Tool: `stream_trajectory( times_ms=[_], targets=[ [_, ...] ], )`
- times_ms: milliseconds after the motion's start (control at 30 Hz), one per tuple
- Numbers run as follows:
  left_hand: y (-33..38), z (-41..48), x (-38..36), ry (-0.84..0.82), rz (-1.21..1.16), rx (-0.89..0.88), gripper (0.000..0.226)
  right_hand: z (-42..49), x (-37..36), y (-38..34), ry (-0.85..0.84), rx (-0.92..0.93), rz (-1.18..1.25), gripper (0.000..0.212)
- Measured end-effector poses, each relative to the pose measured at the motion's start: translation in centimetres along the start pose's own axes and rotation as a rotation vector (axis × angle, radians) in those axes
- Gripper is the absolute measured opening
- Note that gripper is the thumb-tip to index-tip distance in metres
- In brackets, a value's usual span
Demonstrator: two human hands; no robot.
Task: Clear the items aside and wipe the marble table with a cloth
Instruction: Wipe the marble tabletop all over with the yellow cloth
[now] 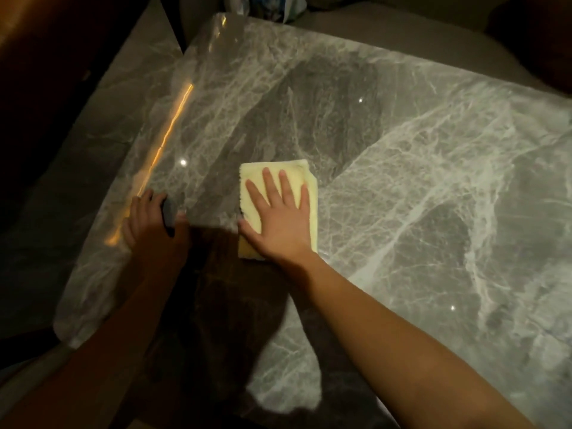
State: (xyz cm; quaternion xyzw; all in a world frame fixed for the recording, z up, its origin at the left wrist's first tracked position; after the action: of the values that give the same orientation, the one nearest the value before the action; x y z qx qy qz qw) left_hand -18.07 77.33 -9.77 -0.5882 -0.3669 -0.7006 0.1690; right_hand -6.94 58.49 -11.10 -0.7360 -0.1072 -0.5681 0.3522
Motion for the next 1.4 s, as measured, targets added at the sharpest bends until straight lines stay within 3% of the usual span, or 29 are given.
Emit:
stream_trajectory(
  times_ms=[367, 467, 600, 667, 800, 900, 967, 1233, 1400],
  targets=[
    [1.0, -0.9, 0.8, 0.050, 0.057, -0.031, 0.063, -9.9, 4.7, 12.6, 0.174, -0.363, 0.063, 0.060],
    [2.3, -1.4, -0.4, -0.031, 0.149, -0.097, 0.071, -12.0, 5.3, 14.1, 0.201, -0.401, 0.058, 0.060],
    [5.5, -3.5, -3.4, -0.184, 0.160, -0.048, 0.068, -12.3, 5.5, 14.4, 0.210, -0.415, 0.102, 0.057],
    [9.6, -6.2, -5.0, -0.251, 0.116, -0.156, 0.071, -12.3, 5.6, 14.6, 0.207, -0.431, 0.129, 0.056],
    [19.8, -13.7, -7.8, -0.403, -0.020, -0.526, 0.074, -13.1, 6.8, 15.4, 0.232, -0.339, 0.225, 0.052],
    [25.2, -16.7, -8.5, -0.441, -0.111, -0.677, 0.071, -15.0, 7.2, 16.8, 0.262, -0.276, 0.291, 0.053],
    [27.3, -17.0, -8.9, -0.426, -0.092, -0.759, 0.067, -16.1, 6.7, 17.7, 0.225, -0.276, 0.209, 0.053],
    [26.8, -16.4, -10.9, -0.404, 0.192, -0.783, 0.066, -16.1, 5.7, 18.8, 0.104, -0.222, 0.099, 0.057],
    [26.8, -17.0, -10.6, -0.392, 0.231, -0.745, 0.066, -15.9, 5.8, 18.9, 0.030, -0.196, 0.139, 0.058]
  ],
)
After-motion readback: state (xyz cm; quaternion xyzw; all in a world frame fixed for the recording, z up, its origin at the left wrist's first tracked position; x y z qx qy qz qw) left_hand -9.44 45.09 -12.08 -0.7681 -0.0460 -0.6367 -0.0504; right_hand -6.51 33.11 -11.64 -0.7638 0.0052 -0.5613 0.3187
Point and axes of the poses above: each hand's wrist, its own z-axis towards the middle knuckle, its own x-axis out of the back of the hand, y = z × x, the point moved 10 cm from there along z, towards the middle knuckle, and after that the axes turned 7 degrees about z, right-handed, at the moved point
